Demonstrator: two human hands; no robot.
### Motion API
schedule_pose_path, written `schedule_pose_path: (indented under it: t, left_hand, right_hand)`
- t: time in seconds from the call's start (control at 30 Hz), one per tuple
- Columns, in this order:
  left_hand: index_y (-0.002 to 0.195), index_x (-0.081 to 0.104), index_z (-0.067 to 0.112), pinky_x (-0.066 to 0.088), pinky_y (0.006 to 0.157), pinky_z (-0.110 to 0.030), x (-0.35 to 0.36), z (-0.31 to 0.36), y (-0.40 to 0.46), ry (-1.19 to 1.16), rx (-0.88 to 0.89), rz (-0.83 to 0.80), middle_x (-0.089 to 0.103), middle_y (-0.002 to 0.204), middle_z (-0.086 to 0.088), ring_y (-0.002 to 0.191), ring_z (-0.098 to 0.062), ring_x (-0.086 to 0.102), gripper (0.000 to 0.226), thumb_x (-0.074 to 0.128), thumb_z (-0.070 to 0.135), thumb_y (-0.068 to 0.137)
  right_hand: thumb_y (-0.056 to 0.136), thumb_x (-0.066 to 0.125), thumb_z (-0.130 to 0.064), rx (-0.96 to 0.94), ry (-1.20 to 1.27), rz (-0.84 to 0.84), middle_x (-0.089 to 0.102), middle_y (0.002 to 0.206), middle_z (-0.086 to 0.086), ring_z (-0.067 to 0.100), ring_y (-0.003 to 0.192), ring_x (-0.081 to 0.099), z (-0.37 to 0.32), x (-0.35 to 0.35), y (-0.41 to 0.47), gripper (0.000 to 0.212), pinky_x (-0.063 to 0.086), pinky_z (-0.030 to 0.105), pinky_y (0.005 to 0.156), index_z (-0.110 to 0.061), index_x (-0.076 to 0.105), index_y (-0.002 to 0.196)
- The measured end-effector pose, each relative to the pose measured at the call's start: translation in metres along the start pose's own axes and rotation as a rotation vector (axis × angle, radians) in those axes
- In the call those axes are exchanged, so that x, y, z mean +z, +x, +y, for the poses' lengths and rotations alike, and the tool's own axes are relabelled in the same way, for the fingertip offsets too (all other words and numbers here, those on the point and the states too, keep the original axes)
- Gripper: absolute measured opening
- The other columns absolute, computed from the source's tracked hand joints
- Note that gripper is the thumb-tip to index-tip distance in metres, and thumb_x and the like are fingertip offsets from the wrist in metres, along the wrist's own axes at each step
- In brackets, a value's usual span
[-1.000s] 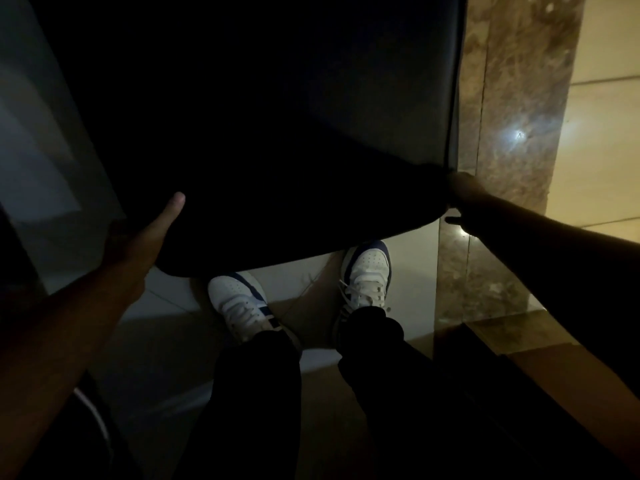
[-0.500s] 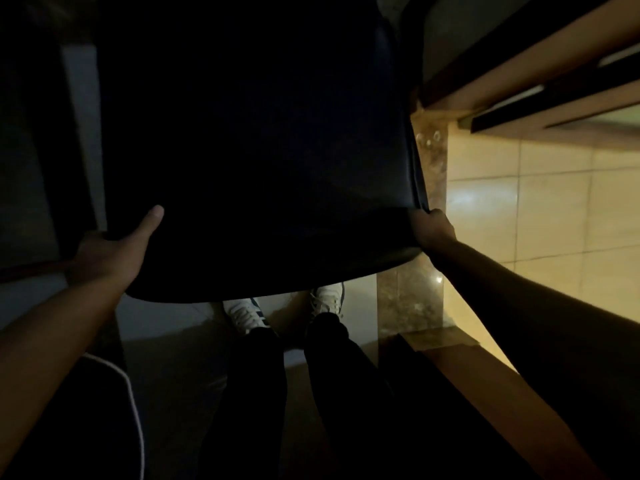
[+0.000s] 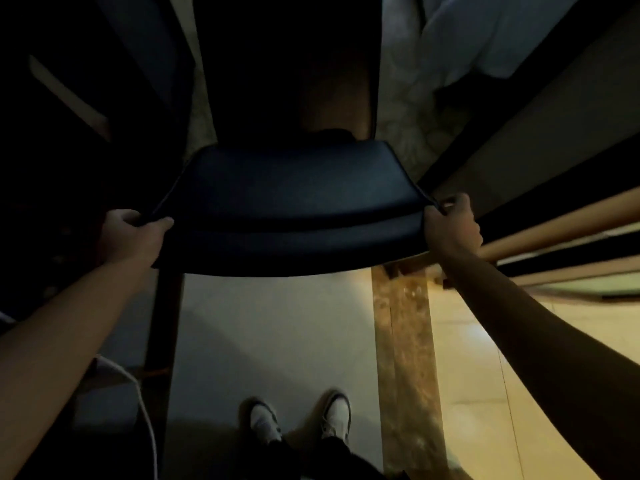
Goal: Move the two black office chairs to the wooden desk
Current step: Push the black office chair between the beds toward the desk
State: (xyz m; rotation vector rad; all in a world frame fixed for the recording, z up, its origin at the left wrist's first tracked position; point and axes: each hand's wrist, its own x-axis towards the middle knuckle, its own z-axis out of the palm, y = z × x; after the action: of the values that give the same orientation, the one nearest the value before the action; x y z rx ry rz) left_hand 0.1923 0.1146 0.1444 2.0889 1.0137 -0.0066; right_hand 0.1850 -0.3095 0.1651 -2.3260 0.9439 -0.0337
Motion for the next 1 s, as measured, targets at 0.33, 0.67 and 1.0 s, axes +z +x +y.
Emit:
schedule_pose_path:
  t: [0.33, 0.67, 1.0]
  left_hand:
    - [0.106, 0.071, 0.026, 0.043, 0.092, -0.048, -0.010, 0.240, 0.095, 0.289, 0.445, 0.148, 0.062, 0.118, -0.015, 0.108, -0.041, 0.053, 0.038, 0.042, 0.034, 0.082]
    - [0.119, 0.059, -0.004, 0.034, 0.106, -0.045, 0.034, 0.498, 0.223, 0.516, 0.517, -0.085, 0.053, 0.132, -0.027, 0.121, -0.041, 0.049, 0.047, 0.031, 0.025, 0.094]
    - [0.098, 0.067, -0.001, 0.043, 0.076, -0.039, 0.069, 0.590, 0.321, 0.483, 0.604, 0.008, 0.066, 0.103, -0.026, 0.098, -0.044, 0.061, 0.035, 0.045, 0.025, 0.090]
  right_hand:
    - [0.088, 0.036, -0.039, -0.189, -0.113, -0.030, 0.057, 0.121, 0.019, 0.035, 0.097, 0.050, -0.210, -0.054, 0.143, 0.044, 0.034, 0.037, 0.079, -0.019, 0.058, 0.120]
    - [0.093, 0.022, -0.036, -0.460, -0.519, 0.096, 0.061, 0.120, 0.021, 0.041, 0.114, 0.055, -0.421, -0.044, 0.286, 0.049, 0.023, 0.067, 0.105, -0.015, 0.063, 0.109]
    - [0.078, 0.027, -0.043, -0.606, -0.445, -0.054, 0.067, 0.107, 0.015, 0.029, 0.082, 0.056, -0.508, -0.029, 0.401, 0.034, 0.033, 0.035, 0.067, -0.026, 0.055, 0.072]
